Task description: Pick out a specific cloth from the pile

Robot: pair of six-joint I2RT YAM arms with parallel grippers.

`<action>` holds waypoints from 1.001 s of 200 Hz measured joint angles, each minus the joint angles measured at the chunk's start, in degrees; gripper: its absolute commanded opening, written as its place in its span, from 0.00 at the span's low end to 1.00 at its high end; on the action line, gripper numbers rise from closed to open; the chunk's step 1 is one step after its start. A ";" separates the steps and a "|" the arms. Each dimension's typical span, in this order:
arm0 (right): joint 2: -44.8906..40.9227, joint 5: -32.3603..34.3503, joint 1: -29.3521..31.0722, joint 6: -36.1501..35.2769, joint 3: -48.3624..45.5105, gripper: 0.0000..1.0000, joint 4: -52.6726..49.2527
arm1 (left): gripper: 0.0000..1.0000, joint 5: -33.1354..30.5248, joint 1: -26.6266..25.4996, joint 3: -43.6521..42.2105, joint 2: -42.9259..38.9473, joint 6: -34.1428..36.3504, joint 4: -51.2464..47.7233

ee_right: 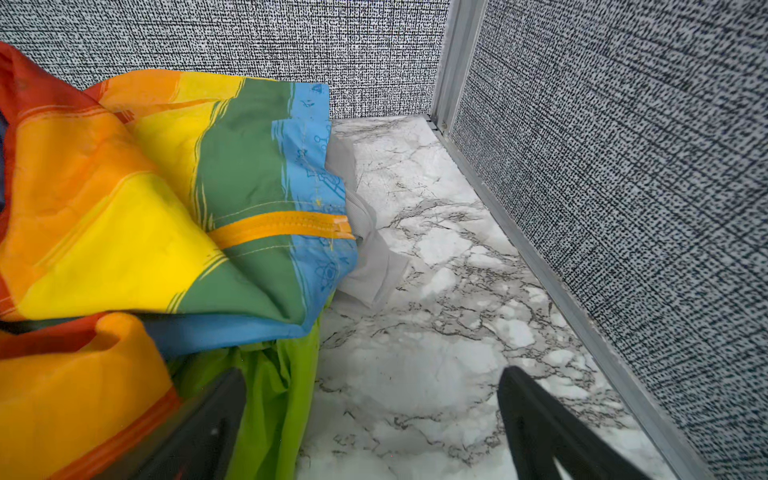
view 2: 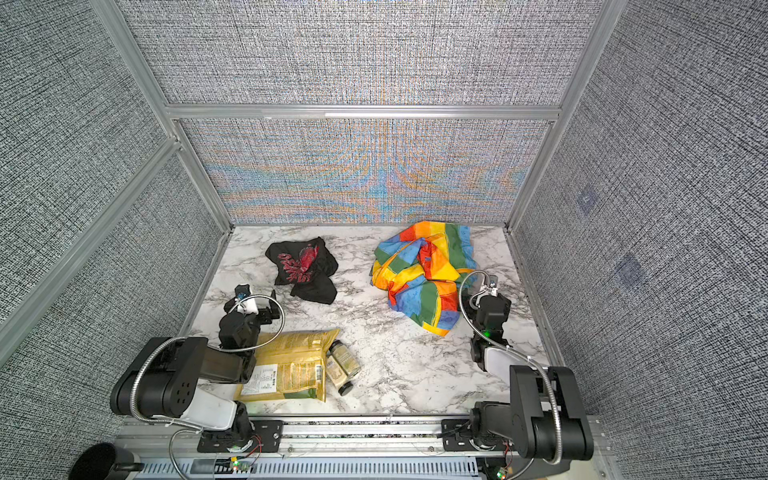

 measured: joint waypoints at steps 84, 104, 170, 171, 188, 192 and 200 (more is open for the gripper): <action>7.89 -4.02 -0.07 -0.79 -1.62 0.99 11.98 | 0.99 0.13 0.00 0.00 -0.02 0.00 0.00; 11.47 -5.14 0.11 -1.07 -2.64 0.99 15.91 | 0.99 0.13 0.00 0.00 -0.02 0.00 0.00; 11.58 -6.14 1.31 -2.54 -0.24 0.99 15.54 | 0.99 0.13 0.00 0.00 -0.02 0.00 0.00; 11.58 -6.12 1.33 -2.56 -0.22 0.99 15.50 | 0.99 0.13 0.00 0.00 -0.02 0.00 0.00; 11.58 -5.79 1.60 -2.97 0.02 0.99 14.99 | 0.99 0.13 0.00 0.00 -0.02 0.00 0.00; 11.58 -5.75 1.68 -3.19 0.07 0.99 14.93 | 0.99 0.13 0.00 0.00 -0.02 0.00 0.02; 11.58 -5.64 1.73 -3.37 0.13 0.99 14.80 | 0.99 0.13 0.00 0.00 -0.02 0.00 0.00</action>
